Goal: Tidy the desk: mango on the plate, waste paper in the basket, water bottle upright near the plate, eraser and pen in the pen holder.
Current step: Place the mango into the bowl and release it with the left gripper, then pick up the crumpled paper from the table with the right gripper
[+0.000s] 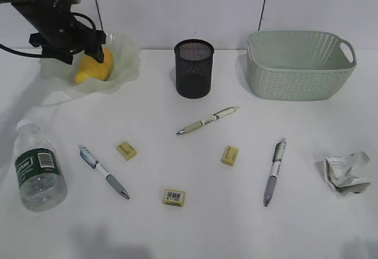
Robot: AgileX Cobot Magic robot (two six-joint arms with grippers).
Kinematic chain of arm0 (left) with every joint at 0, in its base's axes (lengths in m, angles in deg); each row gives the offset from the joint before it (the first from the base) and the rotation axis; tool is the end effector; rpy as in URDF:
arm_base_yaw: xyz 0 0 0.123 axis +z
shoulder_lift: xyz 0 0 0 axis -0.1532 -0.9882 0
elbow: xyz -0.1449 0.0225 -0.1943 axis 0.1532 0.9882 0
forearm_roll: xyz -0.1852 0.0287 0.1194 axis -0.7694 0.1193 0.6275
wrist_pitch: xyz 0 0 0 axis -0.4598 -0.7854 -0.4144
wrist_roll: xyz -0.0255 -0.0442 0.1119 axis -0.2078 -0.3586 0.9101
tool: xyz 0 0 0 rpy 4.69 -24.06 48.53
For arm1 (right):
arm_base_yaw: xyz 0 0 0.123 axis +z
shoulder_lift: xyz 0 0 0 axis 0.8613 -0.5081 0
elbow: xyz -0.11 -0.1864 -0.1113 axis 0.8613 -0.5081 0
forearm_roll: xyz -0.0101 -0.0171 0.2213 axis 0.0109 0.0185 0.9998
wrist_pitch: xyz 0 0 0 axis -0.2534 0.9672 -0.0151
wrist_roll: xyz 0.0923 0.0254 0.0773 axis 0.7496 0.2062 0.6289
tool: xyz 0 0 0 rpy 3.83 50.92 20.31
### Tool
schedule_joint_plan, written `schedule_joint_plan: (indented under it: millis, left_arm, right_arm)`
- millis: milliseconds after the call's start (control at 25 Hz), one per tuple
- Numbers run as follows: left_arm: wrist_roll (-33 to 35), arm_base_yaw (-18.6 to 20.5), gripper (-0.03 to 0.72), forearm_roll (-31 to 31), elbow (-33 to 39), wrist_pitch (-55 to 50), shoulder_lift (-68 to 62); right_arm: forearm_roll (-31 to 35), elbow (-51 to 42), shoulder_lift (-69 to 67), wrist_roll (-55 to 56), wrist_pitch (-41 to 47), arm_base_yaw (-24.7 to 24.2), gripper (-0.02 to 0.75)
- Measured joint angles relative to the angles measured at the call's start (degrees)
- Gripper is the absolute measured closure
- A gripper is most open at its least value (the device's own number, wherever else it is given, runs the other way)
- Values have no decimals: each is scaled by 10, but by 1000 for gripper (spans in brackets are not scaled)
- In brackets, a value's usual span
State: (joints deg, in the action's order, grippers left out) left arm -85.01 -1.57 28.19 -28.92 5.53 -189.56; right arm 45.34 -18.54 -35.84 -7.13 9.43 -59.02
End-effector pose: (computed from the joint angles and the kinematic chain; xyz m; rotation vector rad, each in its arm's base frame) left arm 0.4454 -0.0873 0.1328 0.0669 2.6333 -0.1711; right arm 0.0390 0.0014 0.2521 -0.0592 2.0095 -0.0160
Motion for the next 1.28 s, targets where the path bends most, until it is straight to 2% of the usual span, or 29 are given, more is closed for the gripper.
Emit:
schedule_joint_plan:
  millis: [360,840,1120,1280]
  left_arm:
    - [0,0,85,1,0,-82,45]
    - [16,0,101,2,0,-271,121]
    - [17,-6,118,3,1,-286,186]
    - [19,-21,123,3,27,-286,242]
  right_arm:
    - [0,0,0,0,0,0,177]
    - [0,0,0,0,0,0,176]
    - [0,0,0,0,0,0,177]
    - [0,0,0,0,0,0,177]
